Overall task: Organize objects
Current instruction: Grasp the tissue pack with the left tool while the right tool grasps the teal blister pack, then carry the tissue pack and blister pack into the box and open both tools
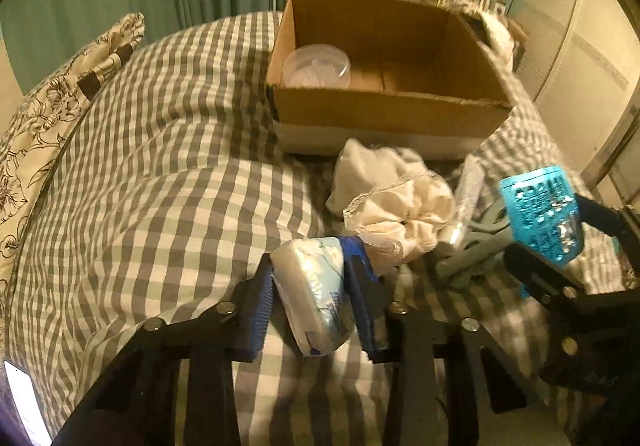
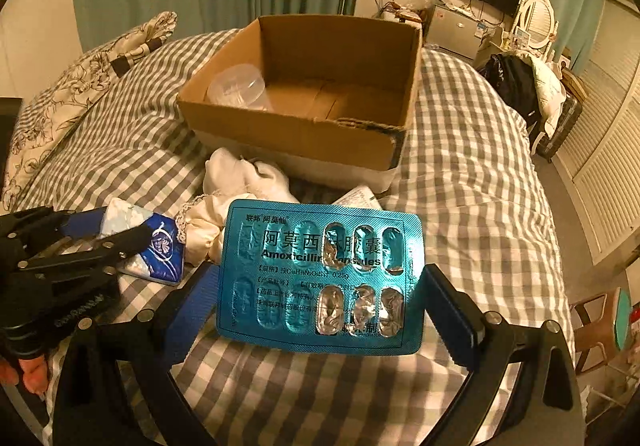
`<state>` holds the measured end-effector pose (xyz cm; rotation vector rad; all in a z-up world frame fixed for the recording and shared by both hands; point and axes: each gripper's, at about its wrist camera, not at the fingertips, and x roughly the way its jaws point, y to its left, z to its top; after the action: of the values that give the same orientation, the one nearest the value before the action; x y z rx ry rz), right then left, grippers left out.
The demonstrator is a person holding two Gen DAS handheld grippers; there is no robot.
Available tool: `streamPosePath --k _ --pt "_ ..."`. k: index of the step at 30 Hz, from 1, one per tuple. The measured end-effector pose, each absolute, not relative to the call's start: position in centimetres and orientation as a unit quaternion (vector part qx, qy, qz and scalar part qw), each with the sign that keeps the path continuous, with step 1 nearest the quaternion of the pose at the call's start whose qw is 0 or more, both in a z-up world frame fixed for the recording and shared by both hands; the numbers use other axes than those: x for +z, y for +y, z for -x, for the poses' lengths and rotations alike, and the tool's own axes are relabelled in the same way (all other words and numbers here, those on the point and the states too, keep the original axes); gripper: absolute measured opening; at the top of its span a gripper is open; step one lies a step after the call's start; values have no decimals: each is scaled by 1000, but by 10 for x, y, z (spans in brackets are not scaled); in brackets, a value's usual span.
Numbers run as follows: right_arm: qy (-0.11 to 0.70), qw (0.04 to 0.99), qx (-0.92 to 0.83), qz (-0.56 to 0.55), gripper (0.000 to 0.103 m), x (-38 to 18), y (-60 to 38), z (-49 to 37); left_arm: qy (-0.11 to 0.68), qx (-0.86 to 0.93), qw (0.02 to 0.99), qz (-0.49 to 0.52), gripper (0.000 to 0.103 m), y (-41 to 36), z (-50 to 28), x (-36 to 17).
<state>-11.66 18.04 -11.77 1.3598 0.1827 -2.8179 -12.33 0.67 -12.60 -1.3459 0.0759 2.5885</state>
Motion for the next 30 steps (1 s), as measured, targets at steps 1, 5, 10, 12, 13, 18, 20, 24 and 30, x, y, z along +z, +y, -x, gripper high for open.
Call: streamPosePath --k 1,5,10,12,13,18,20,24,30 --pt "57 3 -900 -432 99 -115 182 114 25 884 112 454 32 7 121 -122" --pt "56 1 -904 -423 99 -107 185 109 27 893 111 436 30 6 110 -107" --pt "56 -1 -911 -409 99 -91 186 98 35 906 105 408 29 6 98 -82" --pt "56 1 -914 -401 99 -84 185 92 37 912 102 396 29 5 94 -71" --pt "56 2 -916 -397 99 -79 184 89 36 914 101 392 29 5 92 -66" --pt "58 11 -926 -372 99 -55 180 77 36 927 90 362 29 4 87 -41" --pt "61 13 -930 -361 99 -43 179 75 34 933 87 349 29 3 87 -29" --pt "65 18 -940 -334 99 -17 178 75 34 943 78 323 29 4 90 -7" --pt "68 27 -952 -298 99 21 176 89 32 955 72 286 29 7 111 26"
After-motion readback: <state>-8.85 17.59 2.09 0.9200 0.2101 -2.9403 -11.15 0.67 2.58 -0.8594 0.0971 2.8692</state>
